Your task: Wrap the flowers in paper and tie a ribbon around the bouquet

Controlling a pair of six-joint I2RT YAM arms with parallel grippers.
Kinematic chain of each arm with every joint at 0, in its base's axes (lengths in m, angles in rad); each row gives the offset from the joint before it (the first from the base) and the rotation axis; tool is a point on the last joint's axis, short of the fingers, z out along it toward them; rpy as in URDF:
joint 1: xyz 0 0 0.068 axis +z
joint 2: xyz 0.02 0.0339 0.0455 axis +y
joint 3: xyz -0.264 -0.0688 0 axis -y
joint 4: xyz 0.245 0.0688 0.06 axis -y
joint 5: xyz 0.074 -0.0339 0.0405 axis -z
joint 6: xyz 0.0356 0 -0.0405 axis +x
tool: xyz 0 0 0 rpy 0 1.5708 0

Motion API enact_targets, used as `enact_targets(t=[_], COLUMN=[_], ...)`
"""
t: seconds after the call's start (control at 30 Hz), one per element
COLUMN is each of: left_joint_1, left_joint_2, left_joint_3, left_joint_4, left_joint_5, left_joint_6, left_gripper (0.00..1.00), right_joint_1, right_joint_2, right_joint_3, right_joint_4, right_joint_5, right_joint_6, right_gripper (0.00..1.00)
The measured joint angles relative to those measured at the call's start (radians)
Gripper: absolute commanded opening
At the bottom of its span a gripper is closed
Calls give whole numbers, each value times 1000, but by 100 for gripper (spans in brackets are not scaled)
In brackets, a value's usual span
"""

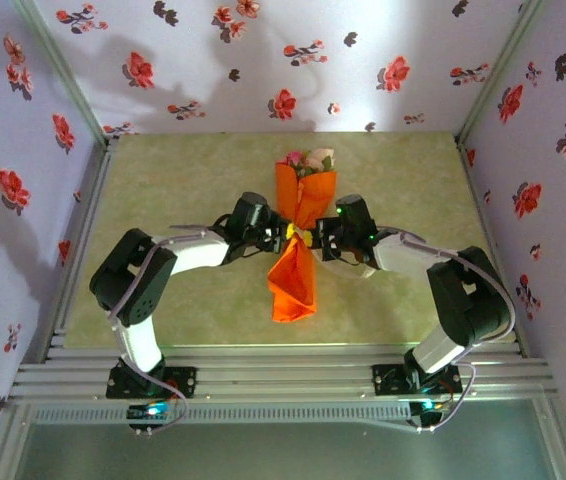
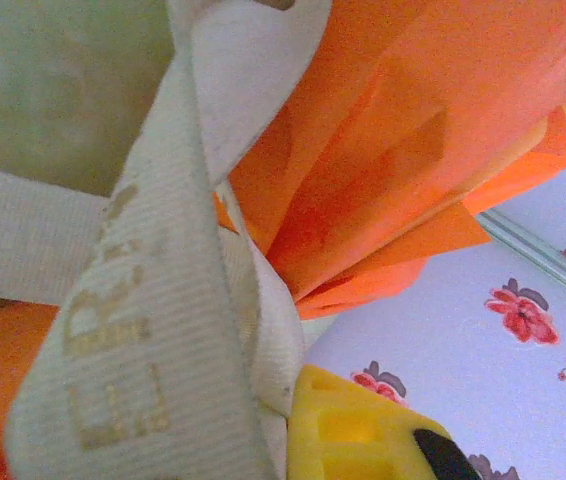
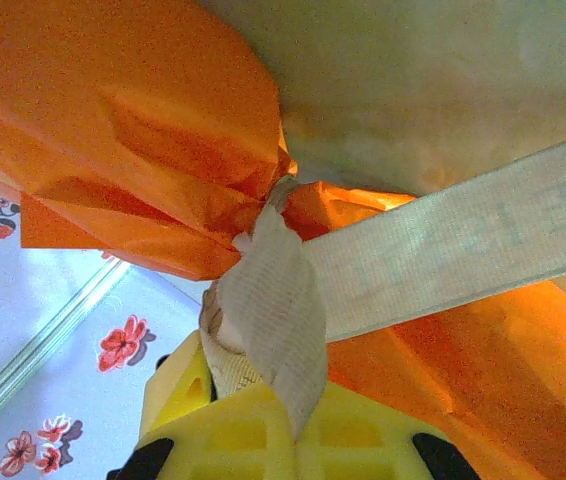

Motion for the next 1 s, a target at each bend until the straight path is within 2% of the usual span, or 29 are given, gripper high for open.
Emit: enact_targets(t=[0.2, 0.33, 0.57, 0.77, 1.0], left_joint_1=[-2, -4, -11, -14, -16], left_joint_2=[-1, -1, -1, -1, -1], left_joint_3=[-27, -52, -75, -90, -90], left_joint_4=[61, 114, 164, 177, 177], left_joint_5=[-23, -27, -34, -41, -45], left_joint_6=[-7, -11, -11, -11, -11], left_gripper=[0, 0, 0, 0, 0], right_joint_1=[0, 0, 0, -11, -36], right_joint_2=[0, -1, -58, -103, -3], right_joint_3=[-1, 0, 11, 93, 218], right_joint_4=[-21, -32, -92, -138, -152], right_joint_5=[-3, -3, 6, 36, 42], right_joint_6=[2, 0, 0, 0, -3], right_gripper=[25, 31, 34, 35, 31])
